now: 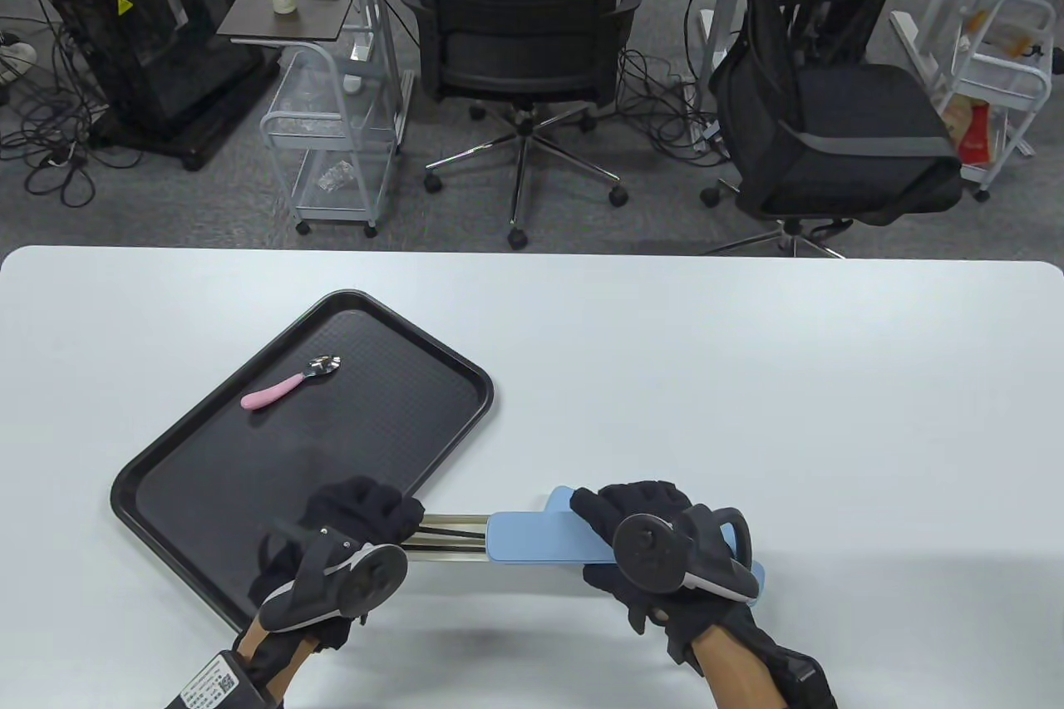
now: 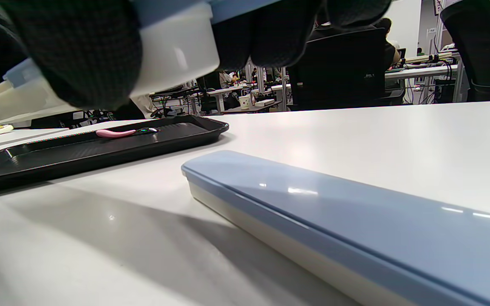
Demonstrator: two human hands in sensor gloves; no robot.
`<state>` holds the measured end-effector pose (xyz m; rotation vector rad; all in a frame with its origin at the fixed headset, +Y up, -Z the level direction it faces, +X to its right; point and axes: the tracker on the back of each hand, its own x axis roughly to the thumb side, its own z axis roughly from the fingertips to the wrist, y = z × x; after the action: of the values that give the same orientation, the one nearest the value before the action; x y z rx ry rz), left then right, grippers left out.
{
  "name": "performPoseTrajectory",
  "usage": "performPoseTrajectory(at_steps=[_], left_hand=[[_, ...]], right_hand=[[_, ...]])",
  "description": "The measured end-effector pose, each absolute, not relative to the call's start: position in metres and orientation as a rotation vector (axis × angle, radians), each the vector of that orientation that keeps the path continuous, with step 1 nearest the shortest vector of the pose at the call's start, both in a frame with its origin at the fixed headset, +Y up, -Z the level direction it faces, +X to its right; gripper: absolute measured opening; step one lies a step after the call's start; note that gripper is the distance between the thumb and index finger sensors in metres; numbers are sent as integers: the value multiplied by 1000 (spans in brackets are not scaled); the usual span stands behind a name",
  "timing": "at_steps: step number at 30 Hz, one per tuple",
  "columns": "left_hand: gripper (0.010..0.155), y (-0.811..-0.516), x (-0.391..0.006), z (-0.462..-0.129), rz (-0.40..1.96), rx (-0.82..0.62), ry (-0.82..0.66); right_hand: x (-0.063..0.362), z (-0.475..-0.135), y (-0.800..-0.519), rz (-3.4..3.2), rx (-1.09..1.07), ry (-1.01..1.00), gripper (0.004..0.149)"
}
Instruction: Slide to open lunch boxes and place utensils
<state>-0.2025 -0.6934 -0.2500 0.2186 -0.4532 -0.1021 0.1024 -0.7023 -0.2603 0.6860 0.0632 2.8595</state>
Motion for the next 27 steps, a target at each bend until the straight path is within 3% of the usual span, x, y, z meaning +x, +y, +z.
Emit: performPoseTrajectory(at_steps=[27], left_hand=[[54, -684, -225, -254, 11, 255, -377]], right_hand=[[111, -264, -701, 2839, 650, 49, 77]])
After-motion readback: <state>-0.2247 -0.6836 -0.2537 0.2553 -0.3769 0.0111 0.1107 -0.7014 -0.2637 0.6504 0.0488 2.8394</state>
